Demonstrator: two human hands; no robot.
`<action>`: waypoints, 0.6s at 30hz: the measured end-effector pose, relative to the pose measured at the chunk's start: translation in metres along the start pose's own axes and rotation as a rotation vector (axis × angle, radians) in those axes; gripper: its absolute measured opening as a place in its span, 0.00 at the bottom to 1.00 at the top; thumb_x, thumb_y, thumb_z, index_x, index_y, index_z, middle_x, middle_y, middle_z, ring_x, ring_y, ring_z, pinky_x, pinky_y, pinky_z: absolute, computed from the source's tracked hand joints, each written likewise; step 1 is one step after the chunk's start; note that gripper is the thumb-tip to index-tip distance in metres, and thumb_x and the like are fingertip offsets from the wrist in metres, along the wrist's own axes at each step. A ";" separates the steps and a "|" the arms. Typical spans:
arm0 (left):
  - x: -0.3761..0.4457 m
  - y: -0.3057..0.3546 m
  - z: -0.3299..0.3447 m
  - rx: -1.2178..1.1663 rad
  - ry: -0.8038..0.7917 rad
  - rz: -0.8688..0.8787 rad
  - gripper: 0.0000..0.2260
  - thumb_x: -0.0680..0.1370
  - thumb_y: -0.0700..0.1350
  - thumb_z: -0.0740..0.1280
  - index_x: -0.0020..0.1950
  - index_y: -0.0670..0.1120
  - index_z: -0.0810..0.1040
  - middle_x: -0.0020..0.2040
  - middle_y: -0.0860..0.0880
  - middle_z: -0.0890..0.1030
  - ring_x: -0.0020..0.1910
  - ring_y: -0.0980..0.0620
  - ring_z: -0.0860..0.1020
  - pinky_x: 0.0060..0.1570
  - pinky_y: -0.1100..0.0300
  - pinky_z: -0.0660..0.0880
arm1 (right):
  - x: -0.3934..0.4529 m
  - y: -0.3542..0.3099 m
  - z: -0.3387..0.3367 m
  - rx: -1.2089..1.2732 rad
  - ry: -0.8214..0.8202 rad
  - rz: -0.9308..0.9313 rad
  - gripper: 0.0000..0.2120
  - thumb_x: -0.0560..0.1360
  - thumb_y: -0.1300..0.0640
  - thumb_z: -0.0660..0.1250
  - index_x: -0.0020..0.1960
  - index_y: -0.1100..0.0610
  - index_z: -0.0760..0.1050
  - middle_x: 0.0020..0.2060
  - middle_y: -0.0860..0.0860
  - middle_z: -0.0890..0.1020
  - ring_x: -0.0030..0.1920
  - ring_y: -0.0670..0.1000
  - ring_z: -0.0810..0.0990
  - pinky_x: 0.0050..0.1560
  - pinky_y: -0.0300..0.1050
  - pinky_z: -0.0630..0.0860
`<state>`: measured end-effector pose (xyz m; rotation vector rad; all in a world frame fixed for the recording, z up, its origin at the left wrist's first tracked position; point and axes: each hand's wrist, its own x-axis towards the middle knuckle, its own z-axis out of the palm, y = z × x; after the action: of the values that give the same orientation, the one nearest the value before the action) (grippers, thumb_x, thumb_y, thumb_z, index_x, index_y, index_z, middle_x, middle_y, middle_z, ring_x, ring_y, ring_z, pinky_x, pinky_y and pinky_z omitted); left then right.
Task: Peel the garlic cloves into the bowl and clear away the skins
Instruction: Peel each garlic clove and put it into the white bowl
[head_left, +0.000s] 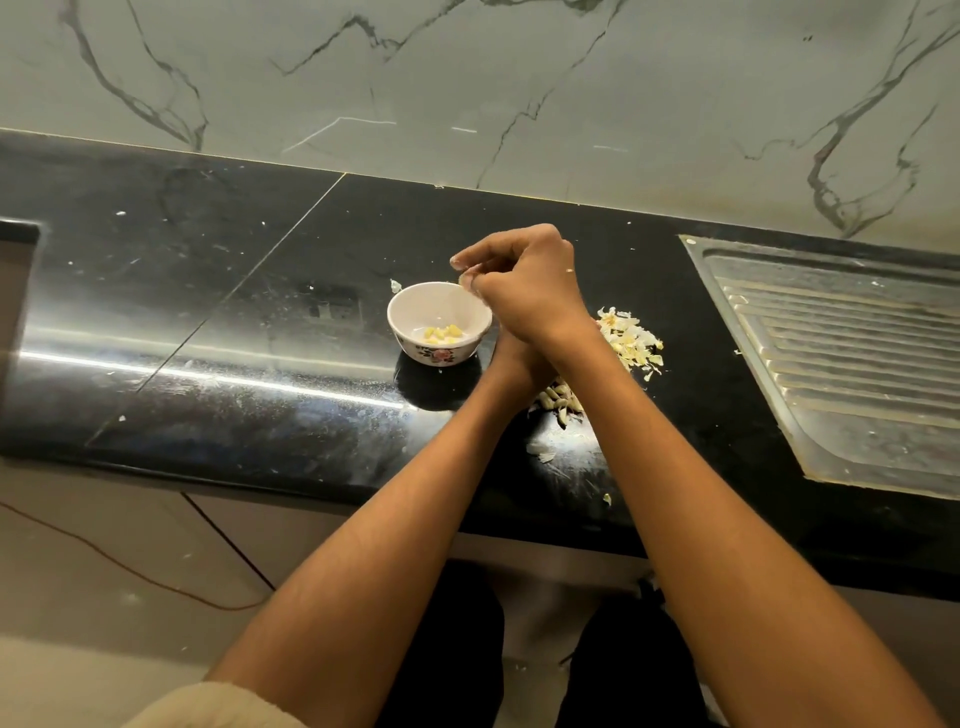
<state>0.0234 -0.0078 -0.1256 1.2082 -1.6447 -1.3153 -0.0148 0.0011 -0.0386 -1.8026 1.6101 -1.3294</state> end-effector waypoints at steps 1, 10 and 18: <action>-0.001 0.000 0.000 -0.016 0.067 0.030 0.22 0.80 0.31 0.67 0.72 0.43 0.69 0.61 0.47 0.74 0.56 0.56 0.73 0.53 0.68 0.71 | -0.002 0.003 -0.003 0.037 0.053 -0.006 0.11 0.72 0.67 0.74 0.47 0.54 0.89 0.39 0.45 0.87 0.41 0.41 0.86 0.49 0.39 0.84; 0.011 0.013 0.005 -0.359 0.042 0.214 0.11 0.79 0.44 0.65 0.49 0.40 0.87 0.45 0.39 0.87 0.45 0.43 0.85 0.52 0.38 0.80 | -0.044 0.056 -0.057 0.230 0.434 -0.004 0.05 0.75 0.61 0.73 0.41 0.57 0.85 0.34 0.50 0.85 0.35 0.51 0.84 0.39 0.50 0.82; 0.012 0.014 0.000 -0.456 -0.015 0.182 0.21 0.85 0.50 0.56 0.55 0.39 0.84 0.54 0.41 0.86 0.54 0.45 0.85 0.50 0.55 0.75 | -0.084 0.087 -0.064 -0.141 0.155 -0.018 0.08 0.68 0.62 0.76 0.37 0.56 0.77 0.32 0.48 0.80 0.33 0.48 0.77 0.37 0.47 0.78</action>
<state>0.0159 -0.0182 -0.1124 0.7600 -1.3285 -1.4793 -0.1073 0.0734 -0.1083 -1.8377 1.8140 -1.4267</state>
